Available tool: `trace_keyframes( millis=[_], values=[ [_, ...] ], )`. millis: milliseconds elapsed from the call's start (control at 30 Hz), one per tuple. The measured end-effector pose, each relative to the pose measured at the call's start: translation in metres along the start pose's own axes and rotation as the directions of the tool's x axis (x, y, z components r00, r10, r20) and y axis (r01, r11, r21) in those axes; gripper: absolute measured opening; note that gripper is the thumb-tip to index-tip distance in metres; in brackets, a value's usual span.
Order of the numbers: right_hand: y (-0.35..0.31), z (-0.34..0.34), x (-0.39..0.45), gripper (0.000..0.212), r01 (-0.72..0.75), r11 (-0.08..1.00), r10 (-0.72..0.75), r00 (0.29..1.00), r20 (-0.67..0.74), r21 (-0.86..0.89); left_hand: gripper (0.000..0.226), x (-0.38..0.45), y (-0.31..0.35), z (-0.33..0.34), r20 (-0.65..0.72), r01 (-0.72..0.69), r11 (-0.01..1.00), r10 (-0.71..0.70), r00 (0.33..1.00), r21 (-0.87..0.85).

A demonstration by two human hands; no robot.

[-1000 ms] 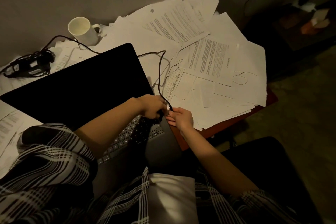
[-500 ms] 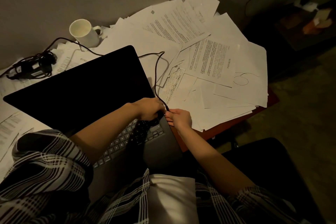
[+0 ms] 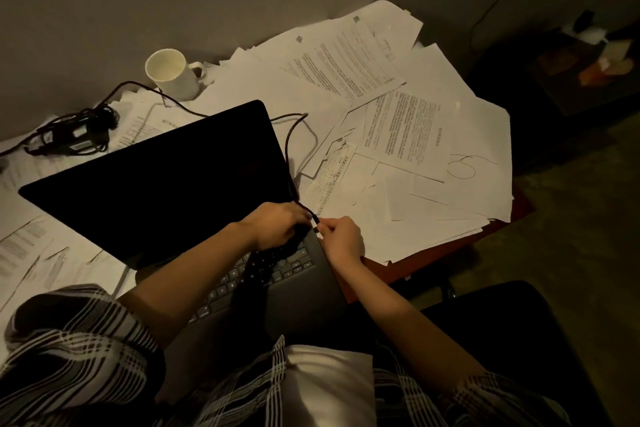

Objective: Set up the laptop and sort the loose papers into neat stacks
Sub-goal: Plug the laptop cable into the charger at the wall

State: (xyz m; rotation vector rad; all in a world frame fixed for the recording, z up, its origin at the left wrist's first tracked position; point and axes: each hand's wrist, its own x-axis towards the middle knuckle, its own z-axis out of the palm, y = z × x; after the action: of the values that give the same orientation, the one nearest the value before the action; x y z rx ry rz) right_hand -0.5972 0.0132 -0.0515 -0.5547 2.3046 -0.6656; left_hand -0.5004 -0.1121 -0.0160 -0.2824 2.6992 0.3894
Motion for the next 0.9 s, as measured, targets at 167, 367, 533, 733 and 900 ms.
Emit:
trace_keyframes(
  millis=[167,367,533,733,900],
  values=[
    [-0.01,0.002,-0.006,0.026,0.108,0.978,-0.106,0.994,0.02,-0.178,0.042,-0.034,0.0,0.014,-0.016,0.083,0.996,-0.084,0.996,-0.007],
    [-0.015,-0.011,0.009,0.019,0.171,0.963,-0.151,0.983,0.106,-0.208,0.039,-0.074,-0.002,0.026,-0.088,0.212,0.97,-0.223,0.971,-0.12],
    [-0.027,-0.024,0.01,0.023,0.246,0.926,-0.198,0.962,0.187,-0.285,0.039,-0.103,0.004,0.031,-0.114,0.346,0.922,-0.368,0.923,-0.174],
    [-0.059,-0.039,0.003,0.015,0.482,0.783,-0.357,0.866,0.35,-0.393,0.036,-0.136,0.004,0.026,0.043,0.51,0.814,-0.52,0.853,-0.276],
    [-0.114,-0.035,-0.013,0.02,0.724,0.58,-0.332,0.629,0.703,-0.373,0.035,-0.171,-0.004,0.0,0.101,0.597,0.7,-0.612,0.784,-0.392]
  ],
)
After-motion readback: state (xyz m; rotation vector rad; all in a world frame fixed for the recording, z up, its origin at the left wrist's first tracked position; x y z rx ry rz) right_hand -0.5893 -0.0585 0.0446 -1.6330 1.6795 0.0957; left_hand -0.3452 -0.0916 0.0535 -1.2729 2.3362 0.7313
